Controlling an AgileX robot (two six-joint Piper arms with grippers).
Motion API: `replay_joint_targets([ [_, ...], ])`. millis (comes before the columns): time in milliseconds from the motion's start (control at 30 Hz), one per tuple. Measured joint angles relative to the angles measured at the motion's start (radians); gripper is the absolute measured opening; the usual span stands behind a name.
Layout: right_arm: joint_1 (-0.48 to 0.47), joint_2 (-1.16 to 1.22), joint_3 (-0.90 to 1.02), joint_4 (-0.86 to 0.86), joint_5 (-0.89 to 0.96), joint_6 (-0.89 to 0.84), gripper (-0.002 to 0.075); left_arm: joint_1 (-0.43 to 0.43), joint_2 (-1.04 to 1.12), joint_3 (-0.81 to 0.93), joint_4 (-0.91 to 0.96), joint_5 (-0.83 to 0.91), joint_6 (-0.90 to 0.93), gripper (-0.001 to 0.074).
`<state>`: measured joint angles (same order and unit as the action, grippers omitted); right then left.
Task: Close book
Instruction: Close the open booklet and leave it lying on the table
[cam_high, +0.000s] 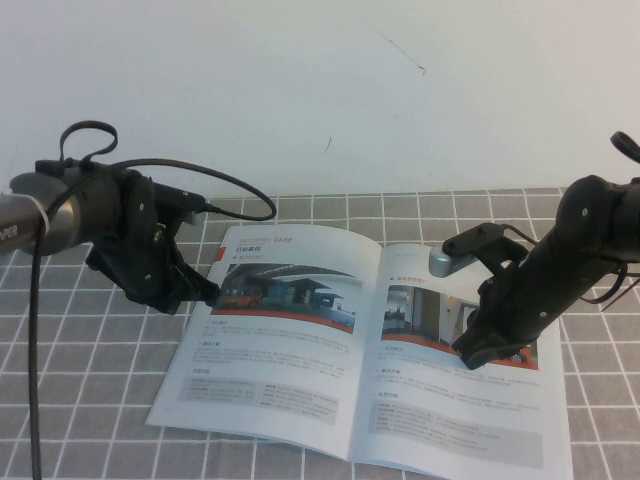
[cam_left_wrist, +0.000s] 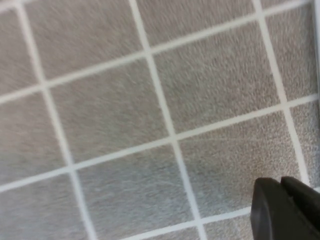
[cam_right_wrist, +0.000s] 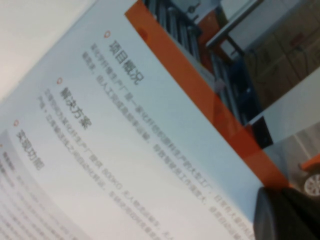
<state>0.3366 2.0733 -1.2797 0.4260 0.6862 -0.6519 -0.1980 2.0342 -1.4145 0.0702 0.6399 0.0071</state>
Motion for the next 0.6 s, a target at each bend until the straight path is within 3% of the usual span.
replay_joint_targets([
  [267,0.000,0.000,0.000,0.001,-0.002,-0.005,-0.0003,-0.002,0.023,0.000,-0.040,0.000,0.014,-0.0004],
  [600,0.000,0.000,0.000,0.002,-0.007,-0.006,-0.0003,-0.002,0.025,0.000,-0.369,0.024,0.192,-0.0004],
])
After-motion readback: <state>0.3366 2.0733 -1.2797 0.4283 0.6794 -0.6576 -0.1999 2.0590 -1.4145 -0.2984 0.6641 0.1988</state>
